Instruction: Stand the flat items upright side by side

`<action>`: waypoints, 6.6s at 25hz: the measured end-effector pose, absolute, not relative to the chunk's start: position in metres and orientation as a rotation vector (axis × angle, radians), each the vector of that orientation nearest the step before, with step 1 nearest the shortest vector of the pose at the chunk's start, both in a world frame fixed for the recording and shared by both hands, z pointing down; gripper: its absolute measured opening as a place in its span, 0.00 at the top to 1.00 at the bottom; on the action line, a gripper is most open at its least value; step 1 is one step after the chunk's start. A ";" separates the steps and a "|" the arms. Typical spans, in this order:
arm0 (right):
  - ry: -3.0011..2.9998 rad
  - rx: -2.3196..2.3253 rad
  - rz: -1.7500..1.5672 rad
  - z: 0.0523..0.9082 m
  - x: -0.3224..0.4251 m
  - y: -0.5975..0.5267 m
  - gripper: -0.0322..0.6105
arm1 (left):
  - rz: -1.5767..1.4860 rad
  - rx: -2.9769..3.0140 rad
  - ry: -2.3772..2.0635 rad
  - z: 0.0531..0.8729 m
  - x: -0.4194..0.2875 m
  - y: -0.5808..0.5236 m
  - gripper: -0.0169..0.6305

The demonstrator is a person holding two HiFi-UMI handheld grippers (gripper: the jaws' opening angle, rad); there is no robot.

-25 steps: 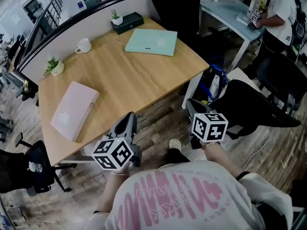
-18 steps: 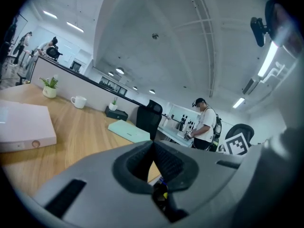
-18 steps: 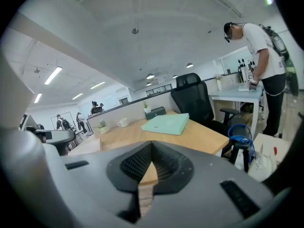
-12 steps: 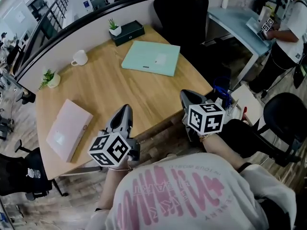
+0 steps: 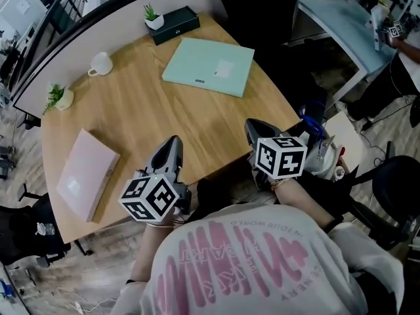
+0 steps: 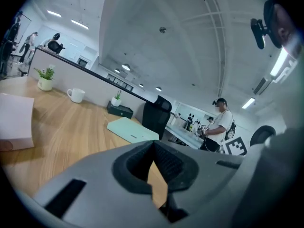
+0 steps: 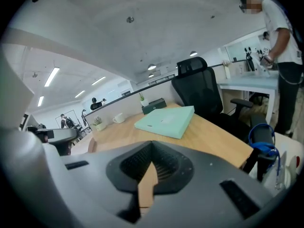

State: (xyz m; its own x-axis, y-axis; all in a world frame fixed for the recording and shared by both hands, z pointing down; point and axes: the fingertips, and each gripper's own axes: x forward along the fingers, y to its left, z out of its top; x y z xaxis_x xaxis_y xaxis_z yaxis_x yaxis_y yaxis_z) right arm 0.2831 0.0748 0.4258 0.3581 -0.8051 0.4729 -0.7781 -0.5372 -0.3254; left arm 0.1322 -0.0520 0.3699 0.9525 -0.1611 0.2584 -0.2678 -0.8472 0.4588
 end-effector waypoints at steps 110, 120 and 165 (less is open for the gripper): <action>0.998 -2.115 -1.377 0.534 0.407 -0.065 0.42 | 1.983 2.518 1.176 0.543 0.490 -0.228 0.51; 1.055 -2.196 -1.419 0.539 0.417 -0.053 0.41 | 1.644 2.541 0.820 0.539 0.392 -0.221 0.47; 1.652 -2.250 -1.517 0.548 0.383 -0.038 0.37 | 1.007 2.279 -0.107 0.550 0.278 -0.164 0.43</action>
